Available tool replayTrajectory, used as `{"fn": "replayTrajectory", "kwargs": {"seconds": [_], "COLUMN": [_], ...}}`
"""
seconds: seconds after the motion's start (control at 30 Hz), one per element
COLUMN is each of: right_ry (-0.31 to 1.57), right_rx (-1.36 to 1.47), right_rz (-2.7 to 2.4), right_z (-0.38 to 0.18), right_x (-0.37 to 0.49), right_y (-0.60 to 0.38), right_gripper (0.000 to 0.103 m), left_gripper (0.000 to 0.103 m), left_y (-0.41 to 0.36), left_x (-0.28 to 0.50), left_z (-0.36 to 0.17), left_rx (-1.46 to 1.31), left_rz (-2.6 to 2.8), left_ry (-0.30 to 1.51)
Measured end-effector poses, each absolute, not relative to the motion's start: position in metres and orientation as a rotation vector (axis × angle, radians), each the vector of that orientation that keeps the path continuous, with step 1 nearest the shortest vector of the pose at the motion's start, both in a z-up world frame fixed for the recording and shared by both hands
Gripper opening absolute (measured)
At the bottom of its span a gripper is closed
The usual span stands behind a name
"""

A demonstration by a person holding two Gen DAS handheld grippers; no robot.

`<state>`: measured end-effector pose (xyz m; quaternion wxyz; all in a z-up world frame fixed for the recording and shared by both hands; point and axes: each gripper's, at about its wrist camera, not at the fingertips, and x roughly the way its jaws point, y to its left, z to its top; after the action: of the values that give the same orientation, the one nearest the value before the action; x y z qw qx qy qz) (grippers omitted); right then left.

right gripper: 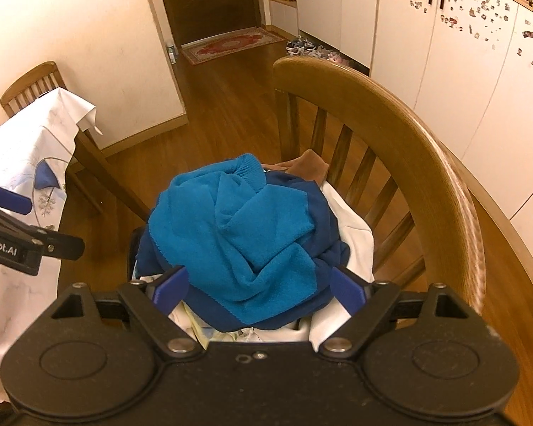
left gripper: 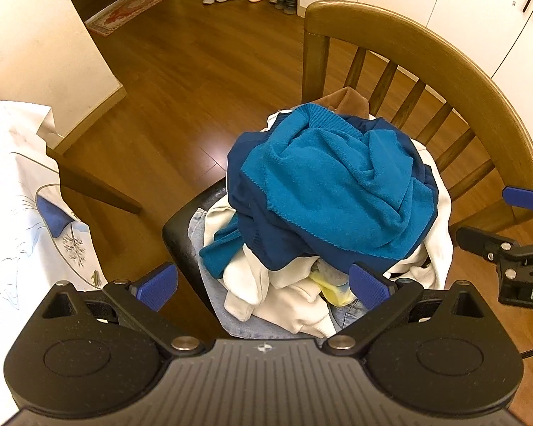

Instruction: Fold clothes

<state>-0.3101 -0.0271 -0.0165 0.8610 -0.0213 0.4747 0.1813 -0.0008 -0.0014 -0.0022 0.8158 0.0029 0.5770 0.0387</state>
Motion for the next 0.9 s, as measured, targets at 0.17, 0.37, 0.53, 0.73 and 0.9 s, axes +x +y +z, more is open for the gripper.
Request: {"fn": "replayTrajectory", "kwargs": {"seconds": [0.17, 0.37, 0.53, 0.73, 0.9], "right_ry": [0.995, 0.990, 0.998, 1.003, 1.004], "right_rx": [-0.039, -0.047, -0.053, -0.058, -0.057], "right_rz": [0.392, 0.403, 0.402, 0.399, 0.394], "right_z": [-0.018, -0.019, -0.022, -0.022, -0.023], "right_x": [-0.308, -0.305, -0.299, -0.296, -0.294], "right_y": [-0.026, -0.021, -0.019, -0.019, -0.019], "right_gripper": [0.103, 0.103, 0.103, 0.103, 0.103], "left_gripper": [0.103, 0.103, 0.103, 0.103, 0.103], "left_y": [0.002, 0.008, 0.013, 0.016, 0.017], "left_x": [0.001, 0.003, 0.008, 0.013, 0.017], "left_z": [-0.003, -0.005, -0.009, -0.012, -0.013], "left_rx": [-0.001, -0.012, -0.013, -0.010, -0.004], "left_rz": [0.080, 0.078, 0.085, 0.088, 0.088], "left_ry": [1.230, 1.228, 1.229, 1.238, 1.233]}}
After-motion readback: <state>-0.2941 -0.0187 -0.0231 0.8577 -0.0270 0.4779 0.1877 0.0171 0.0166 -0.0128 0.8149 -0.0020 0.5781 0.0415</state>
